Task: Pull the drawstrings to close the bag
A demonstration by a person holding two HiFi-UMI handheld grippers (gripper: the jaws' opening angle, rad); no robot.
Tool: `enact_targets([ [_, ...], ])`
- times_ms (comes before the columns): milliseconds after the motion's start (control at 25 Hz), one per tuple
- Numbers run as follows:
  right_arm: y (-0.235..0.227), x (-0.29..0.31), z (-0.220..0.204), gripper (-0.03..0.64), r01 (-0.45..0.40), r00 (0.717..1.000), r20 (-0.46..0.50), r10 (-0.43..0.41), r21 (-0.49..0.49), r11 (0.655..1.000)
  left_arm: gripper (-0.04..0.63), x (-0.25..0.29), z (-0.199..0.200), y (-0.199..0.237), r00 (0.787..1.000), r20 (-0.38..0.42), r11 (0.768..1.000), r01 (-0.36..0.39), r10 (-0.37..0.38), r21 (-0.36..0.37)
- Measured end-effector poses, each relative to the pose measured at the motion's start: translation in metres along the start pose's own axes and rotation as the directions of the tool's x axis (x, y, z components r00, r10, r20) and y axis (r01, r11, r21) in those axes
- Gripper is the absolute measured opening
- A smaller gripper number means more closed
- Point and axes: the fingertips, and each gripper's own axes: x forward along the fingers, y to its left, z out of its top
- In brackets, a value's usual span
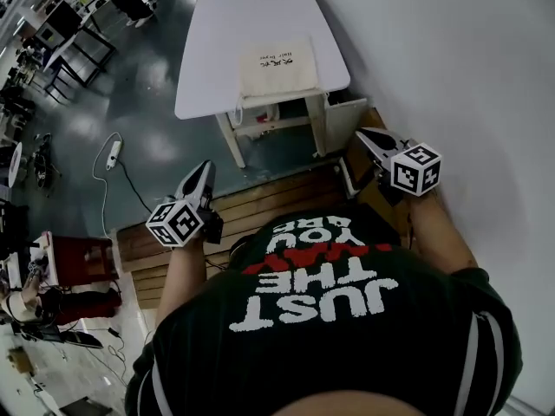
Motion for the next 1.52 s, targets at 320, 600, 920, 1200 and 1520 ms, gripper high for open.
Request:
enact_targets([
  [320, -0.035, 0.037, -0.004, 0.008, 0.005, 1.000, -0.020, -0.004, 0.053, 0.999, 0.000, 0.019, 0.008, 0.030, 0.999, -0.024, 0.999, -0.047, 0.046, -0.020],
  [600, -0.053, 0.103, 0.002, 0.008, 0.063, 0.996, -0.075, -0.057, 0.077, 0.995, 0.000, 0.078, 0.023, 0.101, 0.995, -0.093, 0.998, 0.026, -0.031, -0.063],
  [920, -0.070, 0.171, 0.033, 0.008, 0.182, 0.967, -0.186, -0.172, 0.041, 0.982, 0.000, 0.140, 0.035, 0.167, 0.935, -0.308, 0.984, 0.156, -0.175, -0.087],
  [1200, -0.086, 0.178, 0.030, 0.009, 0.228, 0.934, -0.290, -0.207, 0.040, 0.973, 0.000, 0.162, 0.017, 0.182, 0.884, -0.423, 0.979, 0.168, -0.200, -0.112],
  [1520, -0.145, 0.176, -0.024, 0.011, 0.102, 0.903, -0.422, -0.082, 0.025, 0.994, 0.000, 0.201, -0.032, 0.159, 0.862, -0.488, 0.991, 0.116, -0.137, -0.074],
])
